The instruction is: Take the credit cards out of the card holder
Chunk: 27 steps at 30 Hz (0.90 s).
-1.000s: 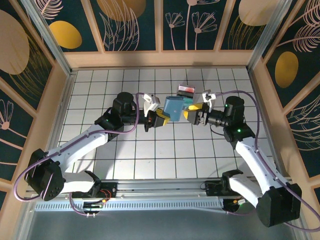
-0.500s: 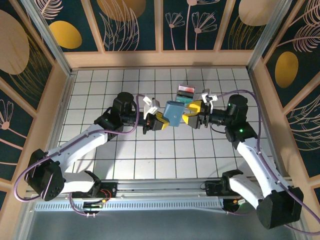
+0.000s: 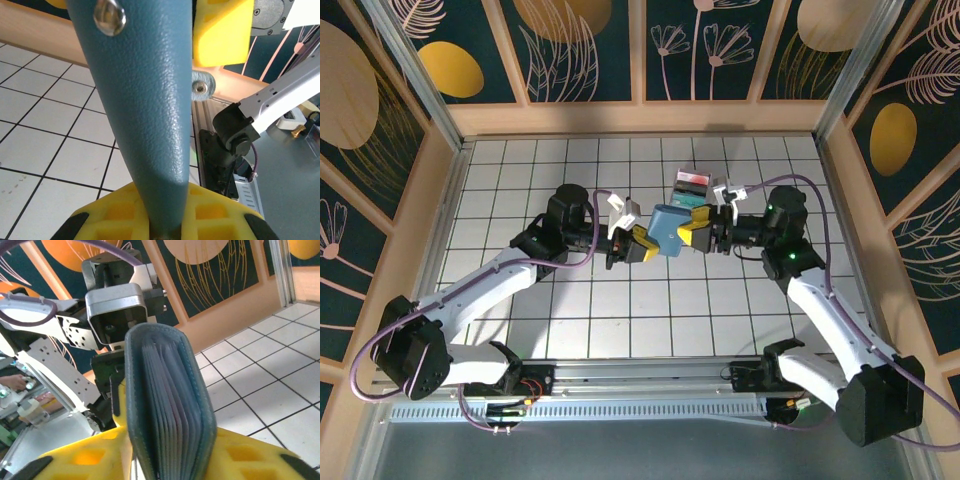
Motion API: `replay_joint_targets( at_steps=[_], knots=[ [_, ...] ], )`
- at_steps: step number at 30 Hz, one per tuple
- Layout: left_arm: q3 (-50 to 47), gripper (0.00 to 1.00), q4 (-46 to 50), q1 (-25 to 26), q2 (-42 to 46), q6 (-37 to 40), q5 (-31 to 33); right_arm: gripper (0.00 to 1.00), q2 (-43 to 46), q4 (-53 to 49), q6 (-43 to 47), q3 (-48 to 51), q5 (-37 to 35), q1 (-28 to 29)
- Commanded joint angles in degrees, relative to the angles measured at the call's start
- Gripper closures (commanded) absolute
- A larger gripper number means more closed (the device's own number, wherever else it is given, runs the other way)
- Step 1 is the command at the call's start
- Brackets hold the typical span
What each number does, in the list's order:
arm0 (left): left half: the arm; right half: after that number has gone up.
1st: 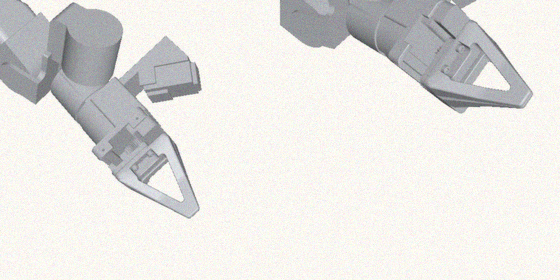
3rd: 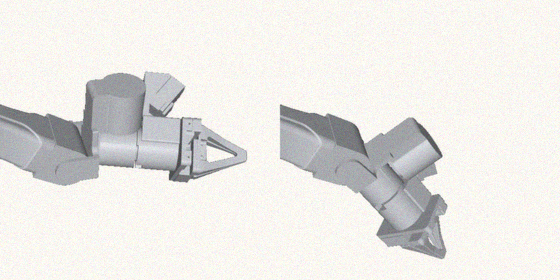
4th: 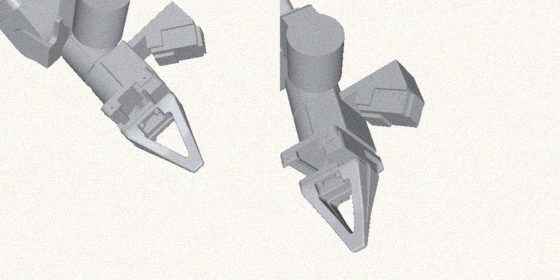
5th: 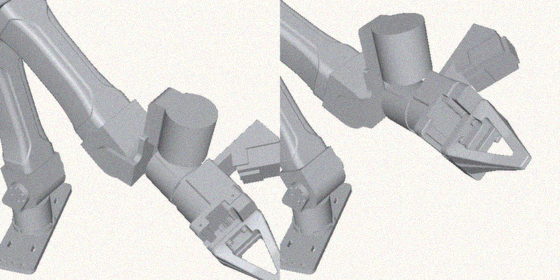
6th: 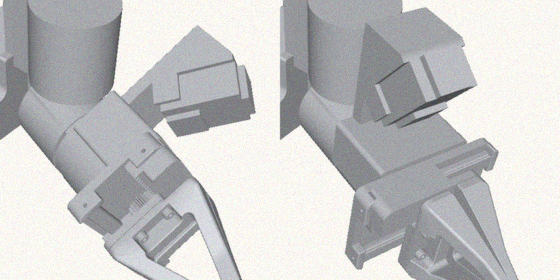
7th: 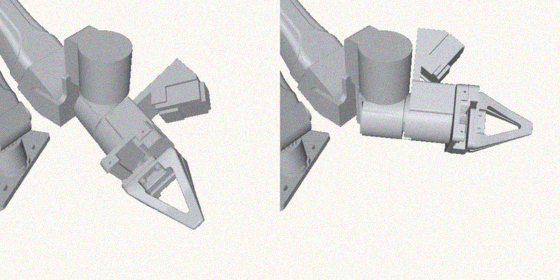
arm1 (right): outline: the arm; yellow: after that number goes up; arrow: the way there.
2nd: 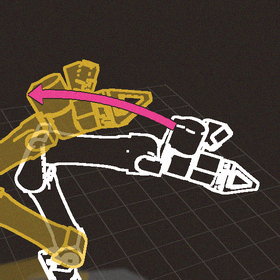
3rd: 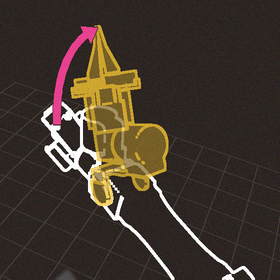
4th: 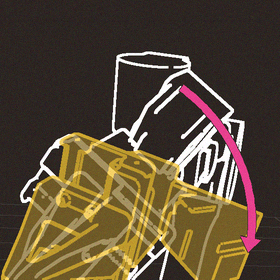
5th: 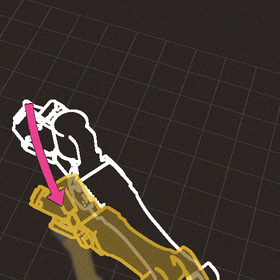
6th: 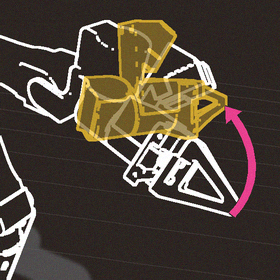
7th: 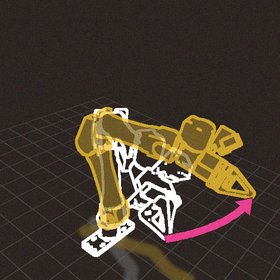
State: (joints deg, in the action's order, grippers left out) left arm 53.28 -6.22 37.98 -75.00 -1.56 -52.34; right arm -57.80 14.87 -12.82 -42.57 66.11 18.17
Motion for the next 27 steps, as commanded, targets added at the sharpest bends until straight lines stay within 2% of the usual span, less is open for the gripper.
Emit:
replay_joint_targets(
  at_steps=[1,4,6,7,9,11,12,15,17,23,27],
  knots=[
    [2.1,1.0,-2.76,-0.21,-0.05,0.09,-2.5,0.72,-0.6,1.3,-0.11,-1.82,1.0,0.98],
    [2.09,1.0,-2.34,-0.27,0.08,-0.26,-0.44,0.89,-0.68,0.45,0.27,-2.11,0.06,1.0],
    [2.09,1.0,-1.76,-0.23,0.13,-0.5,1.3,0.94,-0.62,-0.13,0.4,-2.26,-0.62,1.06],
    [2.1,0.93,-1.41,-0.3,0.18,-0.69,2.26,0.95,-0.64,-0.32,0.34,-2.3,-0.95,1.03],
    [3.89,0.69,-0.89,-0.24,0.04,-1.04,4.49,0.98,-0.64,-1.1,0.22,-2.58,-2.1,1.04],
    [4.76,0.5,-0.26,-0.27,-0.27,-1.57,6.9,1.0,-0.72,-1.93,0.21,-2.62,-3.71,1.07],
    [5.31,0.43,0.22,-0.22,-0.54,-1.92,8.17,1.0,-0.73,-2.02,0.17,-2.54,-4.28,1.14],
    [6.87,0.35,0.3,-0.19,-1.32,-3.81,11.35,1.0,-0.82,-1.89,-0.74,-2.21,-6.39,1.09],
    [7.35,0.41,0.07,-0.22,-1.83,-4.66,12.6,1.0,-0.86,-0.57,-1.83,-1.78,-6.6,1.13],
    [6.62,0.8,-0.1,-0.28,-2.5,-3.82,12.84,1.0,-0.85,1.04,-3.39,-1.54,-7.18,1.14],
    [6.01,0.97,-1.16,-0.31,-2.24,-3.36,11.36,1.0,-0.54,1.46,-3.8,-1.45,-6.95,1.02]
  ],
)
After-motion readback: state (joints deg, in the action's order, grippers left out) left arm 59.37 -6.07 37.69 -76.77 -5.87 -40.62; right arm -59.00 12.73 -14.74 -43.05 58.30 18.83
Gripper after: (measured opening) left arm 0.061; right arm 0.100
